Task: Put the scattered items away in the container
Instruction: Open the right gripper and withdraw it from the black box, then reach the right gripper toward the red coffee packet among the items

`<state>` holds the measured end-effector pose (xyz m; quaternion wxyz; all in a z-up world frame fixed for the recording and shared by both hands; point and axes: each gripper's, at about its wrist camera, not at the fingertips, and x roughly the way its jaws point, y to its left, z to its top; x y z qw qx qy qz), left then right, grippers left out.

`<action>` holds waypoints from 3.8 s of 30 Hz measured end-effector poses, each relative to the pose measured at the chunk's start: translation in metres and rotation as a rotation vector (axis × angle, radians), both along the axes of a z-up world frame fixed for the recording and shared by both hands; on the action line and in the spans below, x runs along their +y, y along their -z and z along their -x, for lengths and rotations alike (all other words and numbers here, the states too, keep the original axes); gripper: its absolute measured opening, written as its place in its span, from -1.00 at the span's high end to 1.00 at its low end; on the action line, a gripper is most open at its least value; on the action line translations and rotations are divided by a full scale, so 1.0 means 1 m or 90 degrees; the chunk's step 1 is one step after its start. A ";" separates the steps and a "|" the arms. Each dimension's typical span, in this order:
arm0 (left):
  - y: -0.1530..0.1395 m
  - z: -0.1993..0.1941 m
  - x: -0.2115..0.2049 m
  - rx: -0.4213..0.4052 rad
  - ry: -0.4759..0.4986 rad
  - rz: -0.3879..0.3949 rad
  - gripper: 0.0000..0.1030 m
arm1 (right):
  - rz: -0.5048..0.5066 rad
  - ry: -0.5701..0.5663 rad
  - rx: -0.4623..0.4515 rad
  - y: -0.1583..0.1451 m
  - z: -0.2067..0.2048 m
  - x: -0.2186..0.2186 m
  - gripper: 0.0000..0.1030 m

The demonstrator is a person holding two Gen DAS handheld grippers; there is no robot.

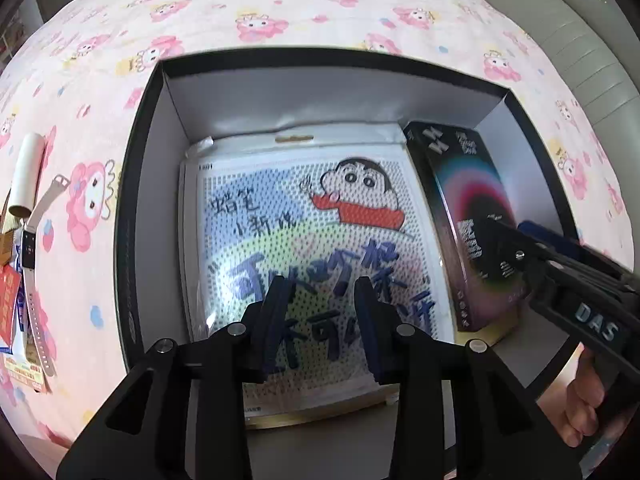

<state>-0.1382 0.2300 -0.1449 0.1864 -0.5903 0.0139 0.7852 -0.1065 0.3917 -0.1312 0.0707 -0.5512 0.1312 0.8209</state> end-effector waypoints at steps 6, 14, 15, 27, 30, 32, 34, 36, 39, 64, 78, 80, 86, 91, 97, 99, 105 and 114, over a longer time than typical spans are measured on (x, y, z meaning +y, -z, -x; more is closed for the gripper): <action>0.009 0.010 0.007 -0.007 0.006 0.002 0.28 | 0.001 -0.002 -0.045 0.013 0.001 0.003 -0.06; -0.003 0.001 0.011 0.021 0.024 -0.015 0.28 | -0.012 -0.020 -0.024 -0.001 -0.009 -0.007 -0.07; -0.009 0.000 0.009 0.029 0.023 -0.021 0.28 | -0.019 -0.023 -0.011 -0.008 -0.011 -0.010 -0.07; -0.074 -0.029 -0.042 0.124 -0.012 -0.033 0.29 | -0.057 -0.054 0.114 -0.074 -0.033 -0.055 -0.07; -0.084 -0.039 -0.054 0.150 -0.015 -0.015 0.29 | -0.056 -0.067 0.129 -0.083 -0.043 -0.075 -0.07; -0.091 -0.045 -0.061 0.168 -0.016 -0.003 0.29 | -0.050 -0.075 0.140 -0.083 -0.043 -0.085 -0.07; -0.098 -0.052 -0.069 0.186 -0.018 0.009 0.29 | -0.039 -0.081 0.148 -0.086 -0.046 -0.094 -0.07; -0.104 -0.059 -0.076 0.204 -0.020 0.021 0.29 | -0.031 -0.085 0.154 -0.090 -0.051 -0.103 -0.07; -0.112 -0.067 -0.093 0.207 -0.029 0.004 0.29 | -0.029 -0.094 0.164 -0.097 -0.060 -0.118 -0.07; -0.107 -0.065 -0.284 0.215 -0.252 -0.022 0.32 | -0.011 -0.273 0.201 -0.102 -0.027 -0.292 -0.06; -0.047 -0.012 -0.359 0.113 -0.398 -0.071 0.31 | 0.015 -0.304 0.143 -0.062 0.040 -0.360 -0.07; -0.029 -0.002 -0.368 0.081 -0.417 -0.082 0.32 | 0.027 -0.296 0.119 -0.047 0.048 -0.363 -0.06; 0.021 0.027 -0.401 -0.011 -0.503 -0.129 0.32 | 0.033 -0.293 0.033 0.007 0.066 -0.371 -0.06; 0.042 0.033 -0.420 -0.042 -0.551 -0.155 0.30 | 0.034 -0.320 -0.020 0.037 0.074 -0.383 -0.06; 0.054 0.038 -0.439 -0.037 -0.606 -0.141 0.30 | 0.080 -0.345 -0.051 0.055 0.073 -0.395 -0.06; 0.060 0.038 -0.443 -0.047 -0.619 -0.144 0.31 | 0.085 -0.346 -0.053 0.059 0.074 -0.397 -0.06; 0.061 0.031 -0.441 -0.058 -0.617 -0.170 0.40 | 0.046 -0.354 -0.004 0.050 0.071 -0.402 0.05; 0.052 0.025 -0.438 -0.044 -0.619 -0.180 0.41 | 0.093 -0.318 -0.022 0.047 0.072 -0.379 0.02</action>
